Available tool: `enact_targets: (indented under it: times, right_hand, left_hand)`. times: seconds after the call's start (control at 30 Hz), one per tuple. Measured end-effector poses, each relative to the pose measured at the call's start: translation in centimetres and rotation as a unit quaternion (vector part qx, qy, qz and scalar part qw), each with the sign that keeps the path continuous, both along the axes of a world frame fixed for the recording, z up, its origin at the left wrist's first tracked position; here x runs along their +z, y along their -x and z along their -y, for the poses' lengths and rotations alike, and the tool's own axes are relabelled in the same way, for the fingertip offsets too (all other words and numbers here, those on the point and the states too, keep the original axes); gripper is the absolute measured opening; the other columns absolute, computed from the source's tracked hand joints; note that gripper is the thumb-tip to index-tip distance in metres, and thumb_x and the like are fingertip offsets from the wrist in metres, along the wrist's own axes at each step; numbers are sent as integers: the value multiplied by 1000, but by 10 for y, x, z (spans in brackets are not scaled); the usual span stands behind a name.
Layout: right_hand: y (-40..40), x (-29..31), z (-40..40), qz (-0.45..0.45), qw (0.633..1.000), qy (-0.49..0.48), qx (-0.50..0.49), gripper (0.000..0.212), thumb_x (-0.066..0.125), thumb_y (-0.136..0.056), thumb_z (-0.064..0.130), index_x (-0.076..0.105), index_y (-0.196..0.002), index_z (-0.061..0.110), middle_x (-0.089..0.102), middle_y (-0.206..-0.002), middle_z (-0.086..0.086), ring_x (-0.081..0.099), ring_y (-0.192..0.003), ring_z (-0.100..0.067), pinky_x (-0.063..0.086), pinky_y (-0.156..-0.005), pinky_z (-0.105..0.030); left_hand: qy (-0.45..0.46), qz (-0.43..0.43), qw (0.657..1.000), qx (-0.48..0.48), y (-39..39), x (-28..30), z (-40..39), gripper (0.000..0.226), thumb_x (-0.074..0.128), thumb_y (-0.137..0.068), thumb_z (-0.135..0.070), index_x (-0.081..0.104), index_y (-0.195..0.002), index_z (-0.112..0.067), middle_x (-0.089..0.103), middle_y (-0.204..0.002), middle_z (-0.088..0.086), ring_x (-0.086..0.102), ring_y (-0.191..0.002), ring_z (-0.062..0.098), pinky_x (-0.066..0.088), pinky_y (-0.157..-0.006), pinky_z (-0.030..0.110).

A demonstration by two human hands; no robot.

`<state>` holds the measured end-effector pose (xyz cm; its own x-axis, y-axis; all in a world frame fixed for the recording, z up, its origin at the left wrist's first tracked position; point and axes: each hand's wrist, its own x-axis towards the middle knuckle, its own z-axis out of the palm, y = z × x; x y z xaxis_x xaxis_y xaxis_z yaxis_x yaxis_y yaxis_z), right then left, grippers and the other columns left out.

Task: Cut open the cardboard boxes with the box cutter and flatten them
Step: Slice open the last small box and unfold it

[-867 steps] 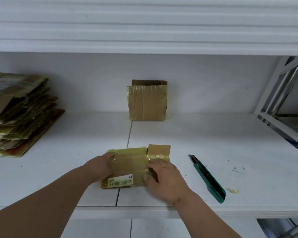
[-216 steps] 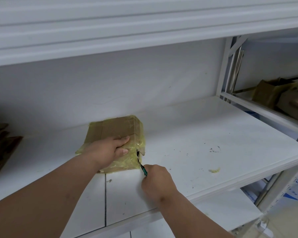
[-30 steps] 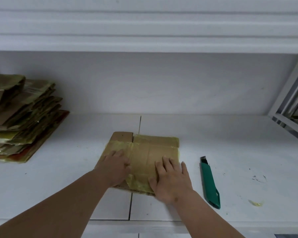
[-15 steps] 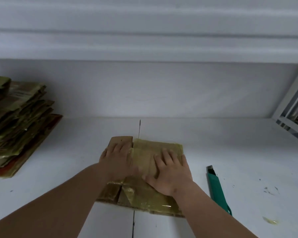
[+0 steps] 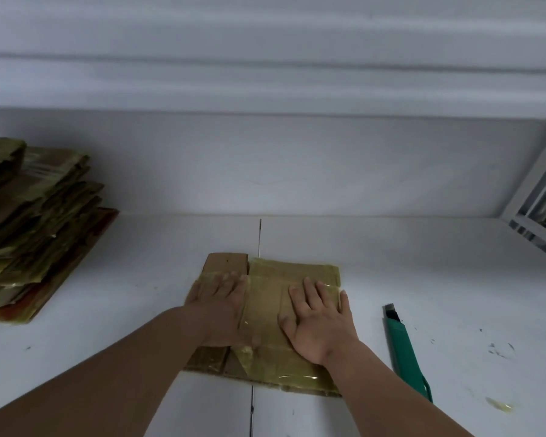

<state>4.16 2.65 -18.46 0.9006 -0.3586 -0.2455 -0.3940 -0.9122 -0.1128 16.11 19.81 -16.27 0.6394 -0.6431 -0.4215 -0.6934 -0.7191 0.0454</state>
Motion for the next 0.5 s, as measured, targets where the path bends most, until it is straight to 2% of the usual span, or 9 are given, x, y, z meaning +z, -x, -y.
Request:
enact_targets:
  times: [0.13,0.23,0.27,0.33,0.37,0.43,0.5]
  right_hand:
    - [-2,7,-16,2,999,44,14,65,8,-101,55,-6,-158,27,-18,-164,3,-20,-150,-23,-20,-115,-56]
    - [7,0,-32,6,999,15,39,76,0,-93,70,-6,-157,31,-21,-162,7,-22,-150,-22,-16,-117,-55]
    - [9,-3,-34,5,999,3,38,77,1,-92,73,-8,-157,32,-22,-162,8,-23,-149,-21,-16,-117,-54]
    - [9,-3,-32,-4,999,-11,41,74,10,-95,69,-10,-156,33,-24,-161,7,-26,-148,-19,-15,-118,-53]
    - [8,-2,-29,-12,999,-24,45,74,14,-95,67,-10,-156,34,-25,-161,8,-27,-148,-18,-16,-118,-53]
    - [9,1,-25,-22,997,-48,55,77,24,-94,64,-10,-156,35,-27,-160,8,-29,-147,-17,-17,-118,-51]
    - [11,0,-23,-28,996,-38,72,78,26,-94,64,-12,-155,35,-29,-159,8,-30,-146,-16,-18,-118,-50]
  left_hand:
    - [12,21,1000,-8,12,-5,-4,95,39,-88,-74,-13,-154,-30,-21,-162,-4,-18,-149,18,-4,-120,48]
    - [22,44,999,9,16,-13,-7,93,29,-84,-80,-7,-155,-33,-19,-162,-5,-14,-150,20,-4,-119,48]
    - [25,34,999,17,18,-15,-9,100,19,-77,-88,-8,-155,-33,-20,-162,-6,-16,-149,20,-6,-119,48]
    - [38,-13,999,25,20,-19,-13,130,-4,-44,-102,-13,-154,-32,-24,-160,-6,-22,-148,18,-11,-119,46]
    - [38,-36,998,24,19,-18,-16,141,-8,-32,-103,-15,-153,-32,-26,-160,-6,-24,-147,17,-13,-118,45]
    - [24,-62,998,13,16,-15,-20,148,1,-25,-105,-19,-152,-32,-30,-158,-6,-27,-146,18,-14,-118,45]
    - [6,-72,997,6,17,-11,-22,145,15,-32,-106,-23,-151,-31,-32,-157,-4,-28,-145,19,-14,-117,45]
